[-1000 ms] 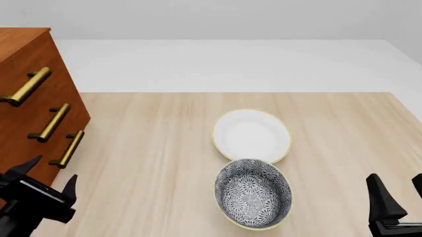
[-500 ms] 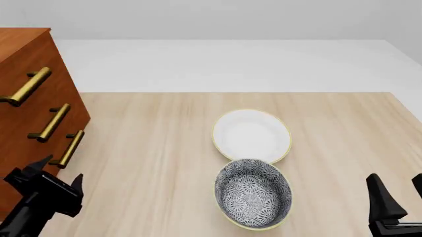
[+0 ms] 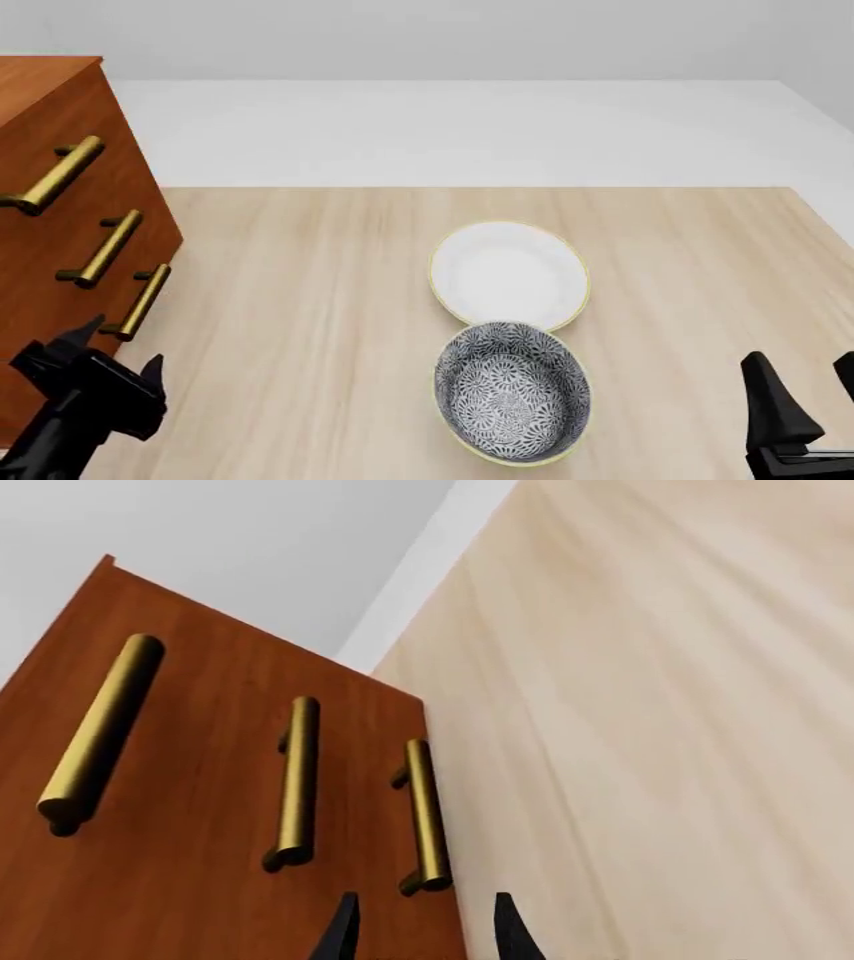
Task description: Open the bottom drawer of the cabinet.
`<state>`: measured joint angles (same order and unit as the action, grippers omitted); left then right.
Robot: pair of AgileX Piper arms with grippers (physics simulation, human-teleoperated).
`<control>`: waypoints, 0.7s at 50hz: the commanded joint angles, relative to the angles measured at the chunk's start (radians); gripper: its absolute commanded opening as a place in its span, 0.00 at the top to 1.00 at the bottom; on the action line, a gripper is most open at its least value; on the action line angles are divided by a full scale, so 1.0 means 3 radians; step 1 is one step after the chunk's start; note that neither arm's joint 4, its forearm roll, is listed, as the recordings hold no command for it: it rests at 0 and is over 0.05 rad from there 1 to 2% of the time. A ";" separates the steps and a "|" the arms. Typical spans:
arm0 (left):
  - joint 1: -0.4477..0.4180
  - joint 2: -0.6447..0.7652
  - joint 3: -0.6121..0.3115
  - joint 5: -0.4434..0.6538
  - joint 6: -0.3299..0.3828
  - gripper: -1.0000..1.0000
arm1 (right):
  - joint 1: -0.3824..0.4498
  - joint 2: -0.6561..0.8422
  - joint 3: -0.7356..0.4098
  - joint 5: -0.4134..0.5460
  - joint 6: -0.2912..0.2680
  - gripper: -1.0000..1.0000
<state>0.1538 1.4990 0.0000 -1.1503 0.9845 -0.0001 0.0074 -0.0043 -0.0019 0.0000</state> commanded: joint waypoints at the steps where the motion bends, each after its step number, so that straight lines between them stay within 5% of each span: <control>1: 0.0029 0.0245 0.0000 -0.0223 0.0136 0.00 | 0.0001 0.0001 0.0000 0.0000 0.0000 0.00; 35: 0.0120 0.0338 0.0000 -0.0232 0.0535 0.00 | 0.0000 -0.0001 0.0000 0.0000 0.0001 0.00</control>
<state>0.1823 1.6024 0.0000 -1.2179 1.1073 0.0000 0.0074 -0.0043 -0.0019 0.0000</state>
